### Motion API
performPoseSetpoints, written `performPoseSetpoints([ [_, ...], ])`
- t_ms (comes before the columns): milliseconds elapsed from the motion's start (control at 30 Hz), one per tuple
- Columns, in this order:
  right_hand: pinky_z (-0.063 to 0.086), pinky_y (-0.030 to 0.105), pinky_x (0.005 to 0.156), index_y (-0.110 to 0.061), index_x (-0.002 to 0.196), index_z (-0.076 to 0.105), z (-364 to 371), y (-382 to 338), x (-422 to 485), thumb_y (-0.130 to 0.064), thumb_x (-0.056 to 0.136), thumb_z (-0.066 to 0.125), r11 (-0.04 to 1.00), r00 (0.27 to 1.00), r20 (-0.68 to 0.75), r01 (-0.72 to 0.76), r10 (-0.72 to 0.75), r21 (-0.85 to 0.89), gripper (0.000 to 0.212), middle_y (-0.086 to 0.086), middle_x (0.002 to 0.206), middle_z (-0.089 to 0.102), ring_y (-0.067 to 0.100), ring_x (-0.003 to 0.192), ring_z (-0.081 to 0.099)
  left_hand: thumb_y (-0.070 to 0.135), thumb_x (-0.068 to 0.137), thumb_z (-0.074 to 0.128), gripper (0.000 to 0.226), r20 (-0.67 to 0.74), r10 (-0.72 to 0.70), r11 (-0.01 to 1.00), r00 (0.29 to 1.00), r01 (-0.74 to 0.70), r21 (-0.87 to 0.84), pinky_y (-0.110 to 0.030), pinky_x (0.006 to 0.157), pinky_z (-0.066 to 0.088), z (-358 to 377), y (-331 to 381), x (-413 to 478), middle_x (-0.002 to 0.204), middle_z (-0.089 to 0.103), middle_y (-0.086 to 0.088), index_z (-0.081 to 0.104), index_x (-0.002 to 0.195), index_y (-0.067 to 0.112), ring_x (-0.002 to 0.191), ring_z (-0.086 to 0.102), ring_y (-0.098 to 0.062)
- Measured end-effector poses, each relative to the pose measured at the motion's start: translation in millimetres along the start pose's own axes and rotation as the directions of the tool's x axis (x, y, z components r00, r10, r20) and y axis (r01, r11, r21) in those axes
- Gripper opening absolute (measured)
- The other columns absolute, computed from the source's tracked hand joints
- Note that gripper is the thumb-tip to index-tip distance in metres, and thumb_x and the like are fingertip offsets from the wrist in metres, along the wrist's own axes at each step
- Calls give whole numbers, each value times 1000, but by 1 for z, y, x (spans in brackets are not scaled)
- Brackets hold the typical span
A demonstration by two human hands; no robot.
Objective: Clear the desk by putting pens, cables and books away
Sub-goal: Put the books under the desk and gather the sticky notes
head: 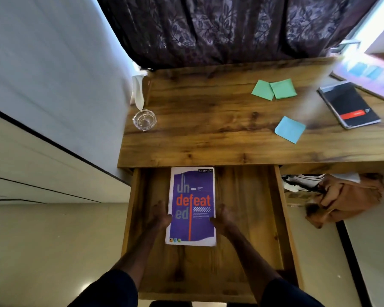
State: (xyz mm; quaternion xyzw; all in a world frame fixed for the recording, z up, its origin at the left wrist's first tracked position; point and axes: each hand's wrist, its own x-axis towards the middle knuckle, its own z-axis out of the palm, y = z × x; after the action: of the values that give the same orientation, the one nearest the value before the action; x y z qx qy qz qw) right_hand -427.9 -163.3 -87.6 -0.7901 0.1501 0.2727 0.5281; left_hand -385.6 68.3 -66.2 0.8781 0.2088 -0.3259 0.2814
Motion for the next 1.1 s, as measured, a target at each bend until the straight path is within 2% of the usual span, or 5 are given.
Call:
performPoseSetpoints([
  [67, 51, 4, 77, 12, 126, 54, 6, -1, 4, -1, 90, 70, 998, 999, -42, 20, -22, -53, 41, 23, 124, 65, 18, 101, 66, 23, 93, 71, 54, 25, 16, 1000, 1000, -16, -3, -42, 99, 56, 2, 1, 5, 139, 57, -13, 46, 139, 6, 123, 62, -27],
  [233, 43, 44, 107, 7, 140, 41, 42, -3, 18, -4, 90, 65, 972, 992, -94, -97, 78, -214, 56, 25, 138, 51, 39, 129, 51, 22, 93, 71, 57, 36, 84, 996, 996, -84, 17, -42, 99, 56, 10, -10, 25, 143, 50, -13, 42, 142, 9, 127, 57, -25],
  [567, 38, 35, 109, 8, 148, 22, 130, -34, 24, -24, 93, 62, 893, 994, -106, -66, 21, -445, 75, 22, 147, 35, 33, 136, 39, 18, 89, 74, 55, 26, 84, 996, 996, -84, 17, -38, 101, 55, -30, -75, 48, 137, 60, -12, 52, 137, 7, 123, 62, -25],
  [900, 32, 30, 113, 4, 149, 21, 159, -49, 35, -37, 93, 63, 845, 991, -134, -49, -27, -533, 81, 17, 151, 35, 29, 141, 33, 15, 93, 65, 44, 87, 198, 916, 976, -216, 338, -36, 101, 53, -29, -87, 48, 150, 41, -15, 52, 134, 8, 126, 56, -29],
  [1100, 32, 29, 111, 2, 150, 19, 159, -52, 40, -34, 92, 65, 819, 993, -112, -32, -39, -573, 83, 15, 151, 36, 29, 141, 32, 17, 93, 65, 53, 74, 291, 866, 954, -295, 404, -37, 120, 34, -21, -104, 45, 165, 18, -13, 46, 142, 8, 150, 29, -28],
])
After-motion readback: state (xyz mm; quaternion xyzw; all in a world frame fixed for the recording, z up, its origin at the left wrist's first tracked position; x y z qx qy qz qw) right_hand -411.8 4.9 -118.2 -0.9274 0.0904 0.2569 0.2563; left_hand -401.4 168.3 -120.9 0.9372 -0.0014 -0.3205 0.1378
